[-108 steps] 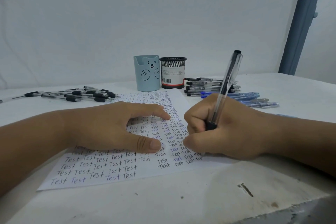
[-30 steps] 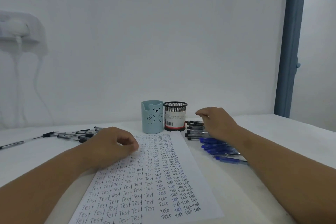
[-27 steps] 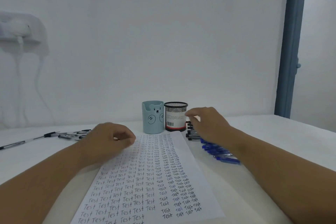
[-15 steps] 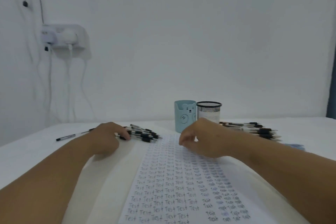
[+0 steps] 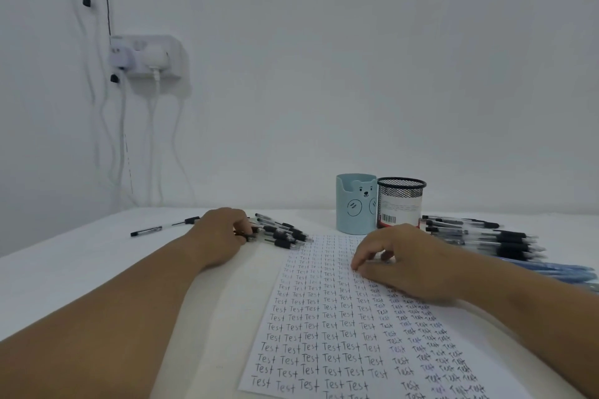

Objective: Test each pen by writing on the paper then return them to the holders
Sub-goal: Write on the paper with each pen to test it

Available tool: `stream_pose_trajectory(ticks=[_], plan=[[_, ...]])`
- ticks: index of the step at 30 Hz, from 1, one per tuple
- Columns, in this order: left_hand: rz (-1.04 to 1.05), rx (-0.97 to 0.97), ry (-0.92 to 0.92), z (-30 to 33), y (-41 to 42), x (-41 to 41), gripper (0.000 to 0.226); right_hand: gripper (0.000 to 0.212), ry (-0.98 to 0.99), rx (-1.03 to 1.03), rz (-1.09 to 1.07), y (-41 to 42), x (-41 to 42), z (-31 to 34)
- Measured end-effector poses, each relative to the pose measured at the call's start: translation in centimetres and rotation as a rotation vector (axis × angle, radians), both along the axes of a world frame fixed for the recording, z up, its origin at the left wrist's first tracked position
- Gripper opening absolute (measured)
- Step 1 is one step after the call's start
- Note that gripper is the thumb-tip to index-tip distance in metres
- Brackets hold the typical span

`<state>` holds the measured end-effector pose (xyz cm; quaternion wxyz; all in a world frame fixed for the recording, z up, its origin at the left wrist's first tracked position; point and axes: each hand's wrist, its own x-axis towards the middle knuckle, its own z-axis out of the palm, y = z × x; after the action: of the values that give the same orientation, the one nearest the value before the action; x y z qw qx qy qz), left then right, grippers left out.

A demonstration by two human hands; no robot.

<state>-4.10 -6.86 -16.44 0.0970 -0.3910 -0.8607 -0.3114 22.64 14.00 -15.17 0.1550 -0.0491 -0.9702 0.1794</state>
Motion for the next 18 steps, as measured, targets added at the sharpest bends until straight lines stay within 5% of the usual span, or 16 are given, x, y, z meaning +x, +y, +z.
stream_pose_trajectory(ticks=[6, 11, 14, 18], plan=[[-0.010, -0.029, 0.046, 0.1, 0.1, -0.1, 0.024, 0.012, -0.039, -0.021, -0.016, -0.2, 0.2, 0.3], [-0.122, 0.322, -0.027, 1.3, 0.7, 1.5, 0.034, 0.012, -0.045, -0.030, -0.020, -0.2, 0.3, 0.3], [-0.182, 0.669, -0.268, 2.8, 1.4, 3.5, 0.032, 0.013, -0.055, -0.034, -0.022, -0.3, 0.3, 0.5], [-0.316, 1.065, -0.883, 4.7, 1.7, 6.2, 0.025, 0.012, -0.068, -0.041, -0.037, -0.4, 0.4, 0.5]])
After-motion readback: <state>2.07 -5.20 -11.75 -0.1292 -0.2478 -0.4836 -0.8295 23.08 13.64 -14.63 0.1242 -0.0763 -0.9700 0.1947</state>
